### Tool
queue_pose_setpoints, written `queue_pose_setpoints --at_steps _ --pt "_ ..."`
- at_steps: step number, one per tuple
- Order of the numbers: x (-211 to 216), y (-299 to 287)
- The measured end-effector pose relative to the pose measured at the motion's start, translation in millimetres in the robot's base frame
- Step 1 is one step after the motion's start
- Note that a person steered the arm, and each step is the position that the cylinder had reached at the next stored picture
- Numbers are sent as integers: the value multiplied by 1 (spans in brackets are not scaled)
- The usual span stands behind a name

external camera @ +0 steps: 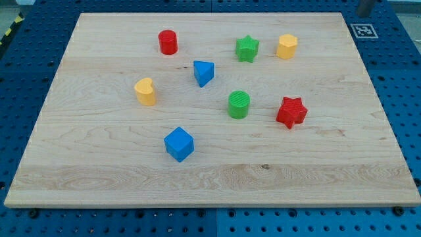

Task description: Move the red star into the blue cube

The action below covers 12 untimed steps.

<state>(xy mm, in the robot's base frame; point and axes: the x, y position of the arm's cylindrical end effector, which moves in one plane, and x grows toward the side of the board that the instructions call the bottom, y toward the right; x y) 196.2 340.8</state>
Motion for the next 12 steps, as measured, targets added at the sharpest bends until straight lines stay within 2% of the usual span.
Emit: queue_pose_setpoints --at_steps 1,3,4,5,6,7,9,12 --pt "11 -2" --pt "177 -57" --pt "239 -72" --pt "263 -80" --pt "263 -120" --pt "269 -189" --pt "282 -209" --pt "300 -300"
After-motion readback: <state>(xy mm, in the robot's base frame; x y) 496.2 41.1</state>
